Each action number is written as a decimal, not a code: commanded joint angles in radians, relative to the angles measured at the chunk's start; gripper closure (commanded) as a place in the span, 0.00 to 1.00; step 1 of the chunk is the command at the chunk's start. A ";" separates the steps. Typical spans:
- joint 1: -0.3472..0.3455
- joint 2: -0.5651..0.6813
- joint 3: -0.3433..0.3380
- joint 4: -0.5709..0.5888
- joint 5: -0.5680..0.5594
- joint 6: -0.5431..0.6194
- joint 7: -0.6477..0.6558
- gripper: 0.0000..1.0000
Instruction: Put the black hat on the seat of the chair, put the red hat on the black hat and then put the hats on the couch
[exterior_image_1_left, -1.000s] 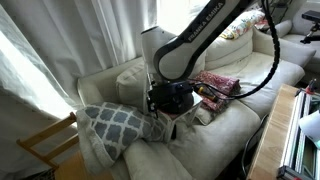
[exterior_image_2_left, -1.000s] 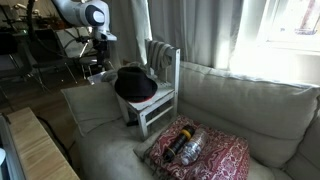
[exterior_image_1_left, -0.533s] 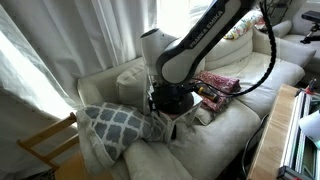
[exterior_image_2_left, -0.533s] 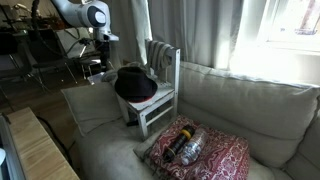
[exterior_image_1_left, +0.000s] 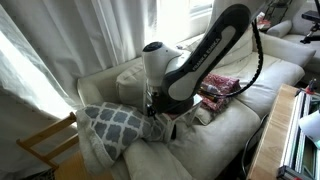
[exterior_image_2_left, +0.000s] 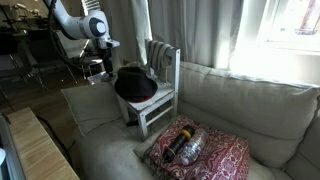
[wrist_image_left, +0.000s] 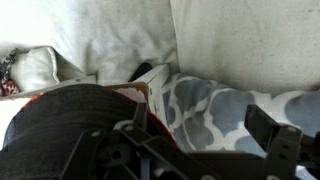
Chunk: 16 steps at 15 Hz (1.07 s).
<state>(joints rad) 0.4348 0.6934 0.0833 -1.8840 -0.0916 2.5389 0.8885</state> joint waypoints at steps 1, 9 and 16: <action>0.054 0.038 -0.062 0.013 -0.079 0.051 -0.052 0.00; 0.106 0.082 -0.125 0.014 -0.140 0.167 -0.089 0.00; 0.168 0.124 -0.187 0.015 -0.138 0.244 -0.090 0.28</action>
<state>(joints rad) 0.5635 0.7811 -0.0612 -1.8835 -0.2148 2.7372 0.8004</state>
